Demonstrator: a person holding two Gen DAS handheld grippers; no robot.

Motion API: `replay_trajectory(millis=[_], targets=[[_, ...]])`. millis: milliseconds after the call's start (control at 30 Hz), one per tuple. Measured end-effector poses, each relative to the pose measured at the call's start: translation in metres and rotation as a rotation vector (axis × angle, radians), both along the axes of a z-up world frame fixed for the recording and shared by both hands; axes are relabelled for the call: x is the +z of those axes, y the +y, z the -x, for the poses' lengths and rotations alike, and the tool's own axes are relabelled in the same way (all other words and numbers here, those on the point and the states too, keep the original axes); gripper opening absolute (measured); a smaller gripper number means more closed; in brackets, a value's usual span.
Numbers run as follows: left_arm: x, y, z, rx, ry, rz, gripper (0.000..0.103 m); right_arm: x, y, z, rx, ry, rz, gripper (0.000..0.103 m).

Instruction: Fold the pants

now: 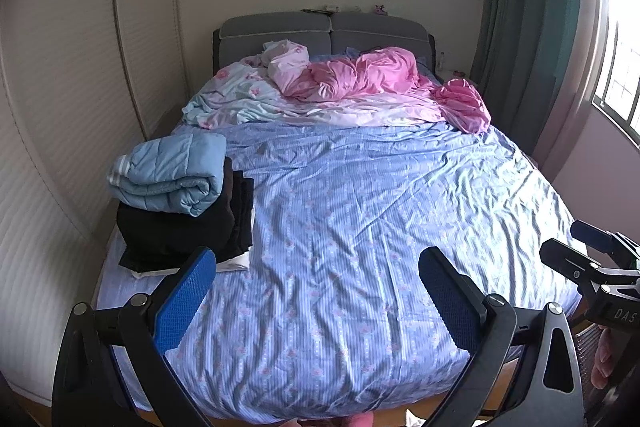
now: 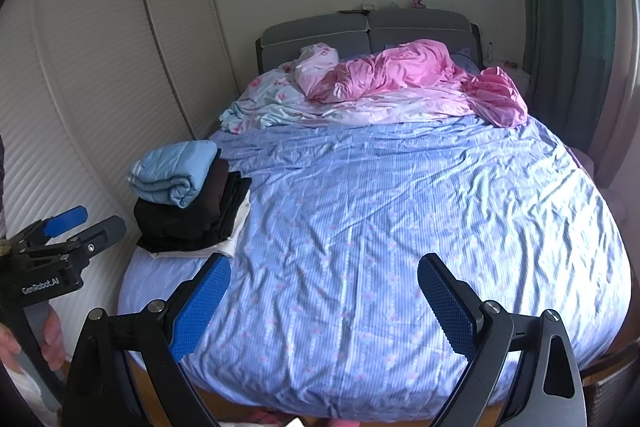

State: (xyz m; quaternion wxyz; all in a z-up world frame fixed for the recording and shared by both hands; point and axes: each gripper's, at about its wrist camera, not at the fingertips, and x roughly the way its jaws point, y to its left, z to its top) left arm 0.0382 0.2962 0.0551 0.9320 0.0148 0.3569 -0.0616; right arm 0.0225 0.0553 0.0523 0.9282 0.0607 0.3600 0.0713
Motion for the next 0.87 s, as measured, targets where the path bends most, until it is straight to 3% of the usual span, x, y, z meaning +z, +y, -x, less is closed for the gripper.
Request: replay_trajectory(millis=[867], targets=[[-0.003, -0.0001, -0.0025, 0.016, 0.007, -0.003, 0.103, 0.0004, 0.0025, -0.0026, 0.0, 0.003, -0.001, 0.096]])
